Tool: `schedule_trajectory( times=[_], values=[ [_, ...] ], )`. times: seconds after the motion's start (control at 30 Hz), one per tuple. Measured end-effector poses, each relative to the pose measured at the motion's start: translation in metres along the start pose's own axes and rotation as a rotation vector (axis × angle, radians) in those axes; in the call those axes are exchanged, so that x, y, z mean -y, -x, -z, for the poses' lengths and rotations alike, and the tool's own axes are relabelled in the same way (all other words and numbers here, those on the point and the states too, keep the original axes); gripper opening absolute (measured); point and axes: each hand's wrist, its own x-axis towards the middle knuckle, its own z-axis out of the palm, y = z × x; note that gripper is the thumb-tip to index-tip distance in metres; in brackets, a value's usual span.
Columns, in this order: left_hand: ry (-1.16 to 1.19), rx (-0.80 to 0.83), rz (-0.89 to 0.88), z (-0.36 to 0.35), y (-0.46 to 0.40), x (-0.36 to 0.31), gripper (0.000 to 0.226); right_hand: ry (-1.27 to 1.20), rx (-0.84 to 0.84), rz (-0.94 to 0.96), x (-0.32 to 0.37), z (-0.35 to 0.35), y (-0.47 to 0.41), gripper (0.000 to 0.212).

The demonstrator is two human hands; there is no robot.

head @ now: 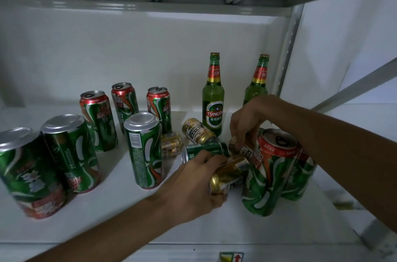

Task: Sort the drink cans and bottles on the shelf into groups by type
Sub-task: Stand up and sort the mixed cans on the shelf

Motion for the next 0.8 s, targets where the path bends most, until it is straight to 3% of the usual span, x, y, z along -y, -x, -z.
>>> schedule_trajectory(
  times=[0.13,0.37,0.6,0.8],
  values=[
    [0.005,-0.004,-0.006,0.011,0.002,0.004,0.079,-0.015,0.020,0.000,0.001,-0.001,0.000,0.024],
    [-0.013,0.017,-0.010,0.020,0.012,0.006,0.077,-0.057,0.023,-0.002,0.001,-0.003,-0.001,0.044],
    [-0.065,0.015,-0.022,0.056,0.016,0.006,0.054,-0.005,0.013,0.021,0.006,-0.003,-0.002,0.055],
    [-0.179,0.115,0.014,0.082,0.022,0.005,0.045,0.113,-0.113,0.080,0.008,0.005,0.016,0.053]
  ],
)
